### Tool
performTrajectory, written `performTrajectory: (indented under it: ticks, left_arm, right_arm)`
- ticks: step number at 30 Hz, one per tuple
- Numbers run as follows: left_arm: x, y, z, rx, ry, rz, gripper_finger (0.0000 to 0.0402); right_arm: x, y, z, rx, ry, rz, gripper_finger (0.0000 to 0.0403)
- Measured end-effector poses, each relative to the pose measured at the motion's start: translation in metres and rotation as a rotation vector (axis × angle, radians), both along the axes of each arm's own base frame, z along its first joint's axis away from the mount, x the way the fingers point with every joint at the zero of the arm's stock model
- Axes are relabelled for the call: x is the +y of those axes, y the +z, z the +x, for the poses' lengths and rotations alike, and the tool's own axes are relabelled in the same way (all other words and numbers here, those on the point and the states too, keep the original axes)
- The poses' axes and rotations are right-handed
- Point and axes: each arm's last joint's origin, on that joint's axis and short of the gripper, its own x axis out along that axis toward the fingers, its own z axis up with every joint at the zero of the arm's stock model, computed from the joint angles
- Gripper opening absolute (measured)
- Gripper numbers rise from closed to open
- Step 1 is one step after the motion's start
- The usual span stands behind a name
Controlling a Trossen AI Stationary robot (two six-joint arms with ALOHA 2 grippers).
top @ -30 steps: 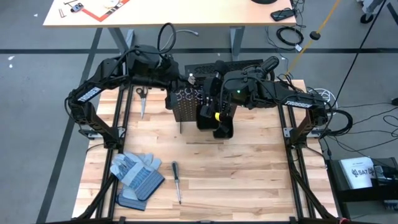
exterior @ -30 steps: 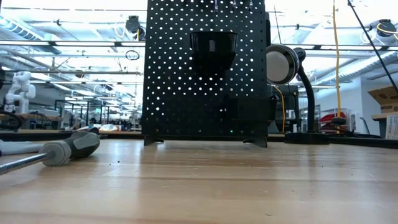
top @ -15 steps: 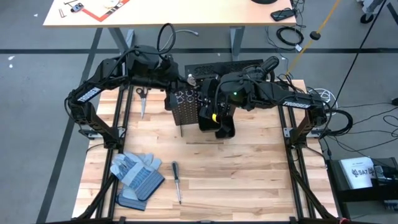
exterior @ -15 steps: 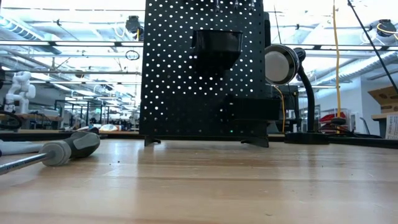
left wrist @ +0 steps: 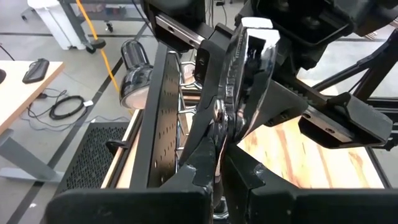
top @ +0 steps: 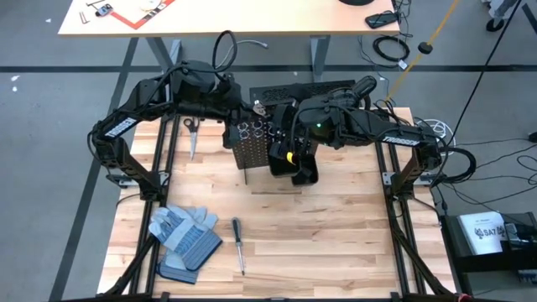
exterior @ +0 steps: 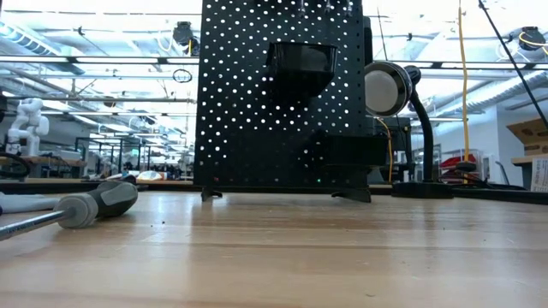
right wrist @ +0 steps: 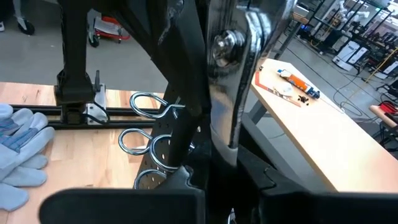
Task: Hang tools onto peg board
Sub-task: Hang the black pliers on the black pegboard
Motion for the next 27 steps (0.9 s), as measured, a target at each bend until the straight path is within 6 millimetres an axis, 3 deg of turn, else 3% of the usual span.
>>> performTrajectory:
  ticks: [11,19,27]
  left_arm:
    - [0.000,0.003,0.001,-0.030,0.001,0.001,0.0019]
    - [-0.001,0.006,0.003,-0.074,0.004,-0.006,0.0109]
    - [-0.005,0.017,-0.001,-0.154,0.000,0.023,0.0126]
  right_arm:
    - [0.003,0.003,0.002,-0.029,0.000,-0.015,0.0026]
    - [0.003,0.000,0.005,-0.014,0.018,-0.034,0.0025]
    - [0.003,0.000,0.004,-0.014,0.015,-0.024,0.0025]
